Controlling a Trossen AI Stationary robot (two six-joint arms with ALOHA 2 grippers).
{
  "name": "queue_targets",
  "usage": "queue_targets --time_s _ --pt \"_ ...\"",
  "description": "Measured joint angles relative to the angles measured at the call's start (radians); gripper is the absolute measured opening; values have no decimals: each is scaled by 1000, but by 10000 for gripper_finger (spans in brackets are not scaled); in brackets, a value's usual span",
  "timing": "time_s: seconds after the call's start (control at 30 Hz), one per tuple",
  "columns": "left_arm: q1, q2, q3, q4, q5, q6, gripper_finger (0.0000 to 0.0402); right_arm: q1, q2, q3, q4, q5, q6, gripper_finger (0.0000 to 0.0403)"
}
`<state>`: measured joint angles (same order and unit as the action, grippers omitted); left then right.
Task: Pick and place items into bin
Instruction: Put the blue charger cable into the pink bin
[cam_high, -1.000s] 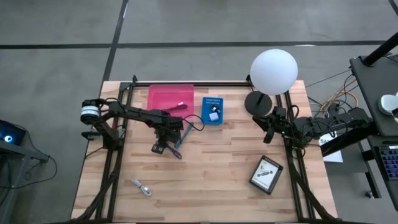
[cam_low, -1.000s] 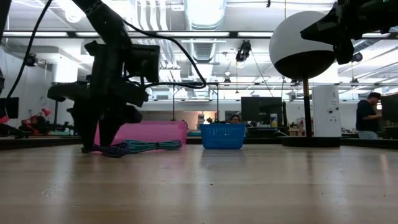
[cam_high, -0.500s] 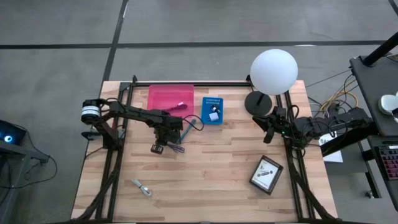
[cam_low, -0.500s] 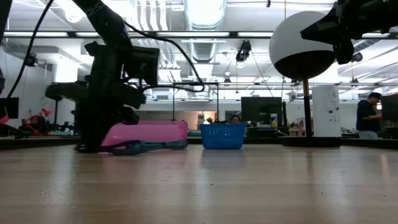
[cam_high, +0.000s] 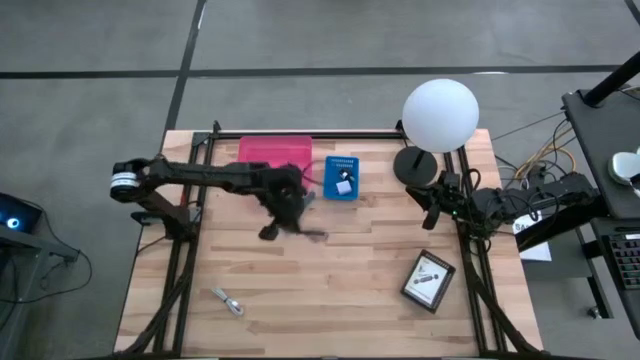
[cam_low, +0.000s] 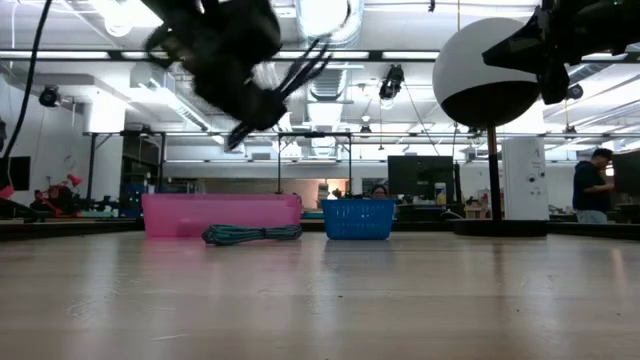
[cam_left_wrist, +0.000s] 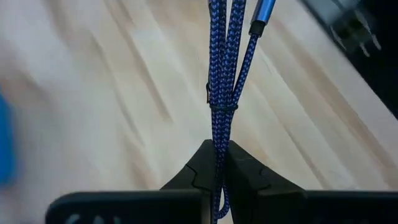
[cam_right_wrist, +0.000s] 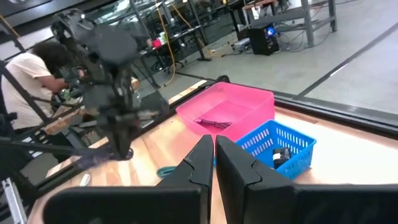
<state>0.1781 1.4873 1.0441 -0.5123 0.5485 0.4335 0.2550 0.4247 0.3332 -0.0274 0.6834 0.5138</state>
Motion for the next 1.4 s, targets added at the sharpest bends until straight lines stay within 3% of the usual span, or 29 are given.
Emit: queue_targets --time_s 0.13,0.3,0.43,0.7,0.9,1.17,1.4 --pt "33 -18 44 183 -73 -9 1 0 10 0 0 5 1 9" --pt "92 -13 108 209 -421 -8 1 0 27 0 3 8 6 9" --pt "168 6 121 155 -560 -22 0 0 42 0 8 8 10 9" --pt "340 86 118 -89 -602 -210 0 0 79 0 17 8 11 9" --pt "426 157 117 -177 -619 -315 0 0 115 0 26 16 11 9" --pt "445 195 116 -209 -631 -321 3 0 165 0 69 19 11 9" --pt "445 193 118 -199 -681 -311 53 0 190 0 71 19 11 9"
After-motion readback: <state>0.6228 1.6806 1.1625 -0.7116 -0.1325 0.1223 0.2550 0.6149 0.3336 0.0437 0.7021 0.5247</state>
